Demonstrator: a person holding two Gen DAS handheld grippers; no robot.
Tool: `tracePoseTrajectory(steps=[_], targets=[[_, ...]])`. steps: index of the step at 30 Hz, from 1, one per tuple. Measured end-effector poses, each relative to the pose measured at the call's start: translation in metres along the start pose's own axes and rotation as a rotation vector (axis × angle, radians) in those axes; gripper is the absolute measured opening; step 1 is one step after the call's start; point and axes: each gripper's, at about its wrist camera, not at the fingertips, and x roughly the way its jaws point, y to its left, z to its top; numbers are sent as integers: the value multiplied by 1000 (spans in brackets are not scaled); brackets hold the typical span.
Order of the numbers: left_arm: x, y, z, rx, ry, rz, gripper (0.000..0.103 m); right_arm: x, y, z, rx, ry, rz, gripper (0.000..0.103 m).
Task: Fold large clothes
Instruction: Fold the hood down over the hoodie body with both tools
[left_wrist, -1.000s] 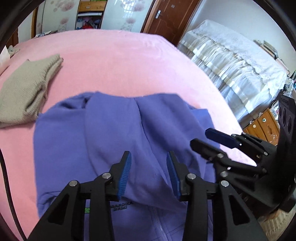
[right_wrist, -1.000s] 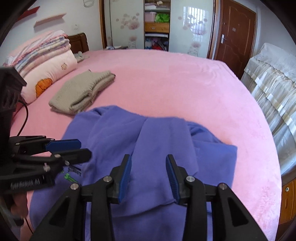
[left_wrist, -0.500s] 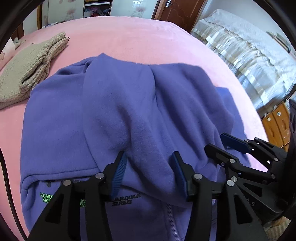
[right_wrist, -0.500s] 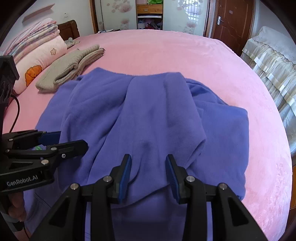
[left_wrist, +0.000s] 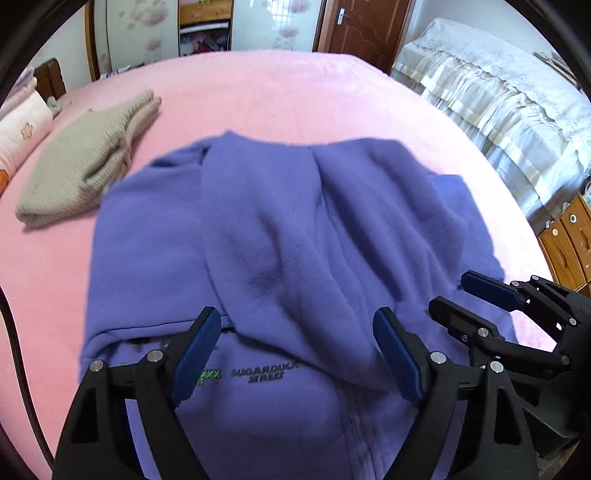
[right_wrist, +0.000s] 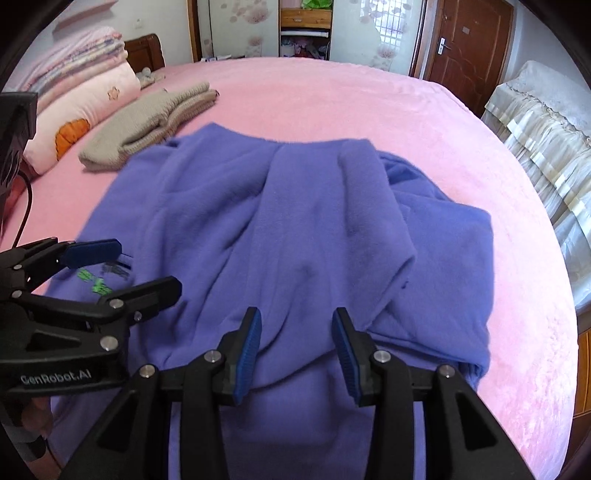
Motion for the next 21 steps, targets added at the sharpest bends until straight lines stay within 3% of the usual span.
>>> tracePoseTrajectory(steps=[5, 11, 15, 21], targets=[[-45, -10, -2, 22, -48, 28, 86, -42, 7, -4, -14, -60, 5, 44], [-120, -18, -11, 28, -183, 35, 95, -112, 17, -9, -28, -180, -2, 48], [-162, -18, -19, 12, -266, 35, 96, -160, 20, -17, -21, -263, -2, 57], [-212, -21, -41, 10, -341, 26, 96, -213, 24, -29, -4, -358, -13, 58]])
